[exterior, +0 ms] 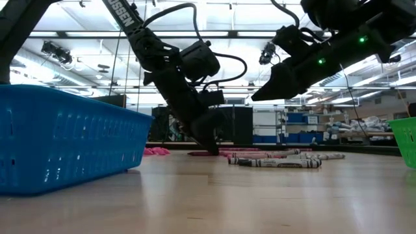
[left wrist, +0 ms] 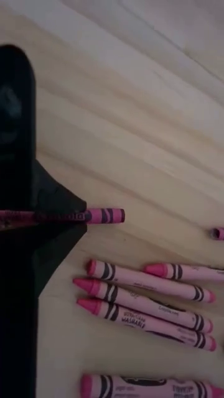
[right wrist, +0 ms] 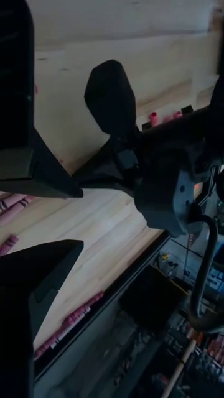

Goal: Sort crayons
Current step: Put the red crayon into the right blue bin

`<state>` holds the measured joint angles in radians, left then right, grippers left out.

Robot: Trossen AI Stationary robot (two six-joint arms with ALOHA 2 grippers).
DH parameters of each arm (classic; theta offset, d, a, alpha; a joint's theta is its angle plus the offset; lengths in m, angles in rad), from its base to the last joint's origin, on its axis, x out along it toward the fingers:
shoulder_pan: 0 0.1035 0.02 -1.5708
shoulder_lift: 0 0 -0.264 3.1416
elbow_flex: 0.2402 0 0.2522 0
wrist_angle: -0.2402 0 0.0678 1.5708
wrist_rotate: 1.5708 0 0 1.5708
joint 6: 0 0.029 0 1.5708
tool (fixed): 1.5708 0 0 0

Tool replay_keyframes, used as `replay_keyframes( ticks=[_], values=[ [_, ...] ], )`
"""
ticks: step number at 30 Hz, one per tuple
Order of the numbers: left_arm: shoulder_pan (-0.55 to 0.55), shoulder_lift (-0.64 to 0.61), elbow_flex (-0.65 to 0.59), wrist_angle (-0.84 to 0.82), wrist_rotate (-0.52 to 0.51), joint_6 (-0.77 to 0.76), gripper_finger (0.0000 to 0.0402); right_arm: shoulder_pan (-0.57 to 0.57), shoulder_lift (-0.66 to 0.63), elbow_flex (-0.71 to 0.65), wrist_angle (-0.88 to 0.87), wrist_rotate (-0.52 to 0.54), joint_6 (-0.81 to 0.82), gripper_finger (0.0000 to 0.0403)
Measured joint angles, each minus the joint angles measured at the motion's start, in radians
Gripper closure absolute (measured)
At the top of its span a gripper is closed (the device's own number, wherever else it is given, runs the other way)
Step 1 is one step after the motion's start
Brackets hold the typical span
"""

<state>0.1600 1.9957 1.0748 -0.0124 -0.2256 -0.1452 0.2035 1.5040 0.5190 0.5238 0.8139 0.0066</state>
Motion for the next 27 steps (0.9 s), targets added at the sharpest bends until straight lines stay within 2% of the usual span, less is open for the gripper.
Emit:
replay_keyframes(
  ticks=[6, 12, 19, 22, 25, 27],
  values=[
    [-0.011, -0.02, -0.002, -0.013, 0.007, 0.051, 0.0384, 0.006, 0.0, 0.0, -0.017, 0.002, 0.018, 0.0277],
    [-0.043, -0.122, -0.072, -0.042, 0.029, 0.093, 0.0385, 0.006, 0.0, 0.0, -0.09, -0.002, 0.104, 0.0282],
    [-0.062, -0.309, -0.281, 0.204, 0.017, 0.072, 0.0385, 0.026, 0.0, 0.0, -0.102, -0.003, 0.156, 0.0283],
    [-0.073, -0.383, -0.361, 0.374, 0.015, 0.085, 0.0385, 0.031, -0.002, 0.0, -0.1, -0.005, 0.156, 0.0283],
    [-0.091, -0.424, -0.409, 0.52, 0.029, 0.09, 0.038, 0.026, -0.022, 0.001, -0.134, -0.025, 0.177, 0.0285],
    [-0.109, -0.434, -0.412, 0.552, 0.057, 0.101, 0.0377, 0.016, -0.055, 0.003, -0.194, -0.045, 0.21, 0.0287]
  ],
)
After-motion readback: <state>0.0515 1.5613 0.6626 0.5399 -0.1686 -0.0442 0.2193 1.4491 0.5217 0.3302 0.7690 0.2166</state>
